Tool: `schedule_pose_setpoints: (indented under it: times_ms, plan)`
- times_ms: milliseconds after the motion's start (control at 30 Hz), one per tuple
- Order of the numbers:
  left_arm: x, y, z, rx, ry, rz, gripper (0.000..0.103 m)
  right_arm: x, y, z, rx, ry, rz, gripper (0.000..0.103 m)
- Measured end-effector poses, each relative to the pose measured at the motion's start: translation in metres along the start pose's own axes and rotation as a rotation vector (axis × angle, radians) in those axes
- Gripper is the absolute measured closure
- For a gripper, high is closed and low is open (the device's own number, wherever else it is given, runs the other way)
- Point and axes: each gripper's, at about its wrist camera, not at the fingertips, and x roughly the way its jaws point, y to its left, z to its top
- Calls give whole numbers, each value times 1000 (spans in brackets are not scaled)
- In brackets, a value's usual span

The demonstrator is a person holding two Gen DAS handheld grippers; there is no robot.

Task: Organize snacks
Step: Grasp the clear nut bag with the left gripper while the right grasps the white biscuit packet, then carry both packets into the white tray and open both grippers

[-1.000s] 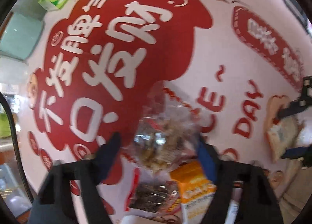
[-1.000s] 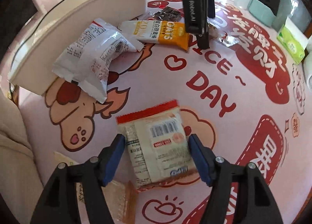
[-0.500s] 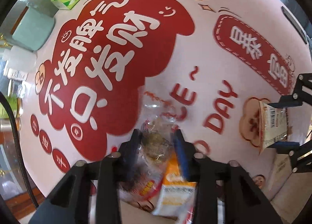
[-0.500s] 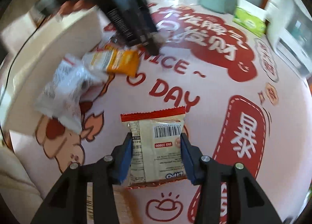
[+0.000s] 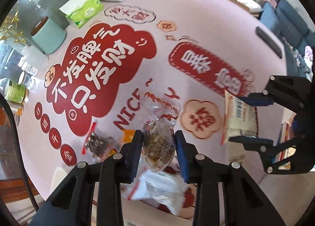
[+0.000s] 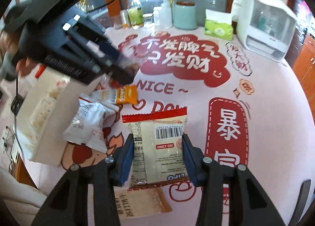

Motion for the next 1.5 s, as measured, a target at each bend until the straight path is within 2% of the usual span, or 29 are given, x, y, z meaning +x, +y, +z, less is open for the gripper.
schedule_pose_setpoints:
  times_ms: [233,367,600,800,933,1067,1333,1500]
  plan:
    - [-59,-11,-44,-104,-113,-38,71,-44,14,1,33,-76,-14,57]
    - [-94,-7,-82,-194,-168,-37,71,-70,34,2,23,-127,26,57]
    - [-149,16,-163,-391,-272,-2,71,-97,94,24,-88,-188,101,57]
    - [-182,38,-234,-558,-350,79,71,-114,157,49,-191,-237,201,57]
    - [-186,51,-275,-670,-364,149,71,-113,195,62,-221,-241,267,57]
    - [-175,67,-308,-776,-370,143,71,-100,232,74,-223,-210,294,57]
    - [-145,87,-330,-858,-362,103,71,-56,256,76,-144,-70,278,56]
    - [-134,98,-321,-837,-384,96,70,-32,255,71,-112,-14,261,54]
